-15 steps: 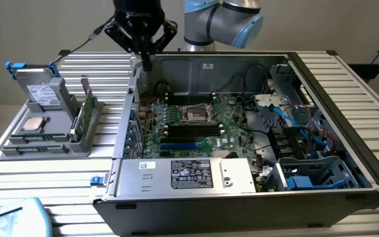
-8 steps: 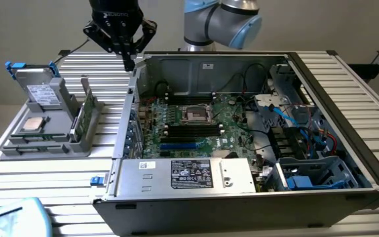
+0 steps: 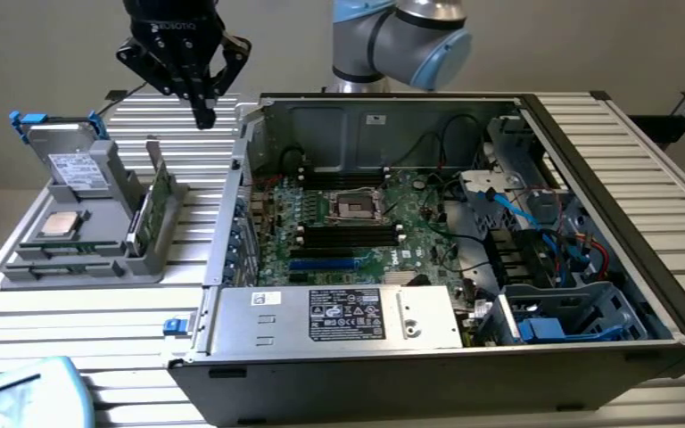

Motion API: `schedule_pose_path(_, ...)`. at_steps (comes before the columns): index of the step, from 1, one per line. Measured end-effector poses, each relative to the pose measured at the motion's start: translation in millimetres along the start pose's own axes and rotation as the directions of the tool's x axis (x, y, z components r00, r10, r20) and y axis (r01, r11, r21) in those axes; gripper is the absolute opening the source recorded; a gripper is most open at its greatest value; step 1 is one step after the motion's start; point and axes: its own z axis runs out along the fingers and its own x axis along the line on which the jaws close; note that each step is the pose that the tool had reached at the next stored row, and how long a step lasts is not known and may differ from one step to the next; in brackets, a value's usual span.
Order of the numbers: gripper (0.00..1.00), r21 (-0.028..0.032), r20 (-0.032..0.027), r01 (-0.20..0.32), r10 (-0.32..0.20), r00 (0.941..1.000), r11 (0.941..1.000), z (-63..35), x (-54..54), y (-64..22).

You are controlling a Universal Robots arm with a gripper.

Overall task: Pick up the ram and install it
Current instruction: 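Reach for the ram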

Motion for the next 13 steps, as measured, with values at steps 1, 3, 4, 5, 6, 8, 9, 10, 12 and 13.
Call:
schedule_pose_path(1, 0.10, -0.0001, 0.0000, 0.000, 0.000, 1.0000, 1.0000, -0.1, 4.6, -0.3)
schedule_pose_path(3, 0.10, 0.0000, 0.0000, 0.000, 0.000, 1.0000, 1.0000, -0.3, 13.9, -0.8)
schedule_pose_path(4, 0.10, 0.0000, -0.0001, 0.000, 0.000, 1.0000, 1.0000, -0.3, 18.2, -1.1)
schedule_pose_path(5, 0.10, 0.0000, 0.0000, 0.000, 0.000, 1.0000, 1.0000, -0.4, 22.8, -1.4)
schedule_pose_path(6, 0.10, 0.0000, 0.0000, 0.000, 0.000, 1.0000, 1.0000, -0.4, 27.3, -1.7)
schedule_pose_path(8, 0.10, 0.0000, 0.0000, 0.000, 0.000, 1.0000, 1.0000, -0.6, 36.5, -2.4)
schedule_pose_path(9, 0.10, 0.0000, 0.0000, 0.000, 0.000, 1.0000, 1.0000, -0.7, 41.2, -2.7)
schedule_pose_path(10, 0.10, 0.0000, 0.0000, 0.000, 0.000, 1.0000, 1.0000, -0.8, 45.7, -3.0)
schedule_pose_path(12, 0.10, 0.0000, 0.0000, 0.000, 0.000, 1.0000, 1.0000, -0.9, 54.8, -3.7)
schedule_pose_path(13, 0.10, 0.0000, 0.0000, 0.000, 0.000, 1.0000, 1.0000, -1.0, 59.3, -4.0)
